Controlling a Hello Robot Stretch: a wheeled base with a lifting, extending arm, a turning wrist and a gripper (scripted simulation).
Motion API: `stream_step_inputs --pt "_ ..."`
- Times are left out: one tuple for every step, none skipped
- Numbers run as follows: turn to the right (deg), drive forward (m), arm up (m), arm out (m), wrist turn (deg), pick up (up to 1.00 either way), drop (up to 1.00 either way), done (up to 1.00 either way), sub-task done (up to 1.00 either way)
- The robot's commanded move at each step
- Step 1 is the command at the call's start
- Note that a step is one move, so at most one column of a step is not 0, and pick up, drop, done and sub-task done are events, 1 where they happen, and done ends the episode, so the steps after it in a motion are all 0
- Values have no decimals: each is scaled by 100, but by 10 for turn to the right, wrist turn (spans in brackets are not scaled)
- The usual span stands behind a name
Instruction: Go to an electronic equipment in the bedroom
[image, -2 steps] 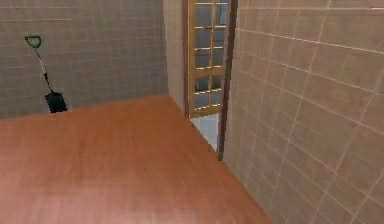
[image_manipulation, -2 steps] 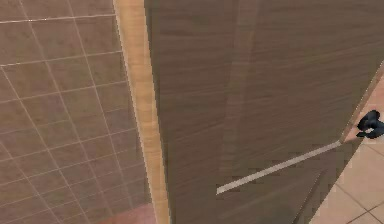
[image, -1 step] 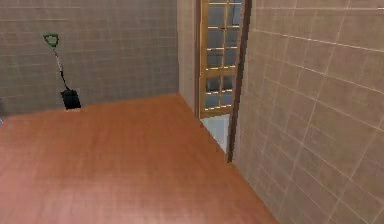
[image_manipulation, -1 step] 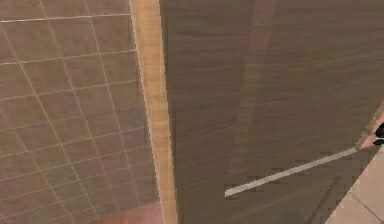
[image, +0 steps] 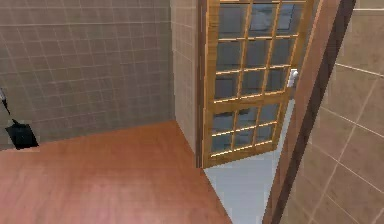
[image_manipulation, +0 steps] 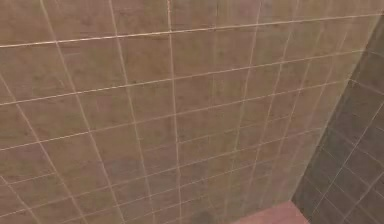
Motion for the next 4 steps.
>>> stream_step_inputs --pt "0 65 0 0 0 0 0 0 0" --pt "-240 0 0 0 0 0 0 0 0" --pt "0 5 0 0 0 0 0 0 0" --pt "450 0 0 0 0 0 0 0 0"
